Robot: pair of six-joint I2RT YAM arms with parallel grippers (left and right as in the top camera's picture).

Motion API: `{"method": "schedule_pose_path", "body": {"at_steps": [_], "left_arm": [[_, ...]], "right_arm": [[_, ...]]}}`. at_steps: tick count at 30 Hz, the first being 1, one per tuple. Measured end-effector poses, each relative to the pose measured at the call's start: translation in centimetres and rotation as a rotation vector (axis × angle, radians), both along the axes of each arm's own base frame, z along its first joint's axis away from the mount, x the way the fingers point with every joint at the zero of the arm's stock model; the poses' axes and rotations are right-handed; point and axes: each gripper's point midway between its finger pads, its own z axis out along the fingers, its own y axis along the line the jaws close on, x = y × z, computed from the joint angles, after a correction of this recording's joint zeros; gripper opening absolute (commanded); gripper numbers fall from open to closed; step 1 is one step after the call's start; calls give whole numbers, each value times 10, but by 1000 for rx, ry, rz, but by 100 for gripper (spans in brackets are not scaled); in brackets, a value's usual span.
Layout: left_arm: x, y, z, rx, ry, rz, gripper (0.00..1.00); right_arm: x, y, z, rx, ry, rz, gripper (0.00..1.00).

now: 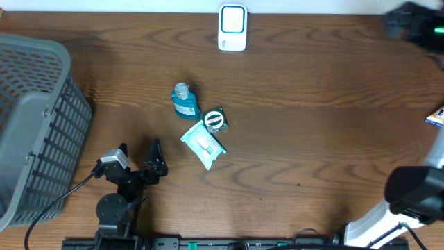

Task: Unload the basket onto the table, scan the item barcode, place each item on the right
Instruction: 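Reach the right gripper to the green Zam-Buk tin and grasp it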

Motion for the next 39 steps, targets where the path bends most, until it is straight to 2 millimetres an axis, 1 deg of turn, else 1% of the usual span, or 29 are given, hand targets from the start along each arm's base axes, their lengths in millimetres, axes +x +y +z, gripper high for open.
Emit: {"method": "schedule_pose_path", "body": {"at_steps": [1,2,5,8,9,11,12,14,16,20,23,26,30,34,36,39], "left_arm": [[0,0,0,0,0,0,98],[0,0,0,0,0,0,98],[0,0,0,0,0,0,98],[0,0,0,0,0,0,98],[0,0,0,0,0,0,98],[0,0,0,0,0,0,98],[0,0,0,0,0,0,98],[0,0,0,0,0,0,98],[0,0,0,0,0,0,98],[0,0,0,0,0,0,98],[0,0,0,0,0,0,98],[0,0,0,0,0,0,98],[0,0,0,0,0,0,98],[0,0,0,0,0,0,98],[0,0,0,0,0,0,98],[0,0,0,0,0,0,98]], "right_arm": [[-1,20,-6,17,31,33,99],[-3,47,-15,41,77,80,99],[-10,103,-36,73,176,174,99],[-21,166,-59,64,252,318,99],[-25,183,-67,54,272,364,99],[-38,224,-92,18,328,474,99],[-43,237,-102,-1,349,509,99],[-54,263,-129,-59,401,578,99],[-64,284,-157,-113,451,632,99],[-79,315,-204,-203,491,710,99],[-85,336,-224,-248,461,754,99],[-87,352,-237,-280,413,774,99],[-93,362,-258,-315,395,774,99],[-103,362,-283,-373,392,768,99],[-108,364,-292,-393,390,766,99],[-112,368,-298,-411,376,768,99]]}}
